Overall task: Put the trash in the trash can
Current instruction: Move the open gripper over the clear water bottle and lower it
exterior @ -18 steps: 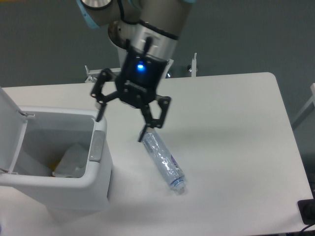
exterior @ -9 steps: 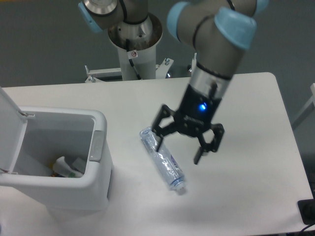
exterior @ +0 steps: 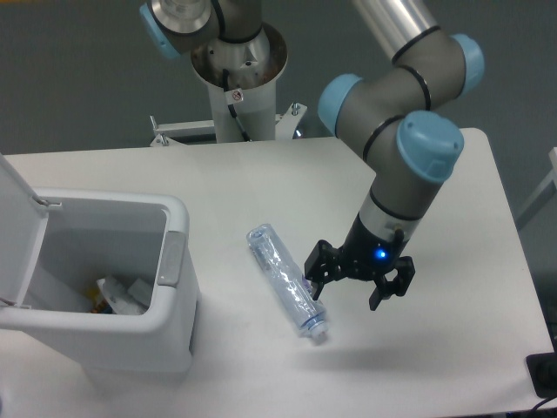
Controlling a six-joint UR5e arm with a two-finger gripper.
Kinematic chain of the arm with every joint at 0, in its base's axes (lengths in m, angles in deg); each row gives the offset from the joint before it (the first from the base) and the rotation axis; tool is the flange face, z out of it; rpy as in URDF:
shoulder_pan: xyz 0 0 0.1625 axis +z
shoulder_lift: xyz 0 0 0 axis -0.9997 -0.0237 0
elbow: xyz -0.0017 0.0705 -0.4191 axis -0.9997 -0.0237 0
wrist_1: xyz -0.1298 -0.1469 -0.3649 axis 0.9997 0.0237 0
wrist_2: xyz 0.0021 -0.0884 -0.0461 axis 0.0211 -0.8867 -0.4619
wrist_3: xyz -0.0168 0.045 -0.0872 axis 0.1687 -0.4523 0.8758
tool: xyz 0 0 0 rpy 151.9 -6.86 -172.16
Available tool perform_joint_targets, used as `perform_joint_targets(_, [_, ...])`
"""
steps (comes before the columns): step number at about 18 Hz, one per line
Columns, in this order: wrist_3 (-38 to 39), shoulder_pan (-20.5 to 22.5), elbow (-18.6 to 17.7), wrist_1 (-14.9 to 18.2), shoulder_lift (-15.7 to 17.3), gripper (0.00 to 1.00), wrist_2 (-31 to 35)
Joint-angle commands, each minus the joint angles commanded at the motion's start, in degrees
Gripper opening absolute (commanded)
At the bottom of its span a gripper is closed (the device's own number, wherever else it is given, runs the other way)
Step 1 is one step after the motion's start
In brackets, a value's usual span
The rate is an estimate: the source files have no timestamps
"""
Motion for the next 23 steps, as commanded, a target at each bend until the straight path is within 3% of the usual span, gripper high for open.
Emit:
perform_joint_targets(5, [1.2,-2.7,6.1,9.8,-4.4,1.0,6.2])
perform_joint_targets(13, [7.5,-8.0,7.4,10.7,-8.7,1.0,14.7])
perform_joint_targets(23, [16.3,-10.6,6.0,10.6,-11.3,1.0,20.5])
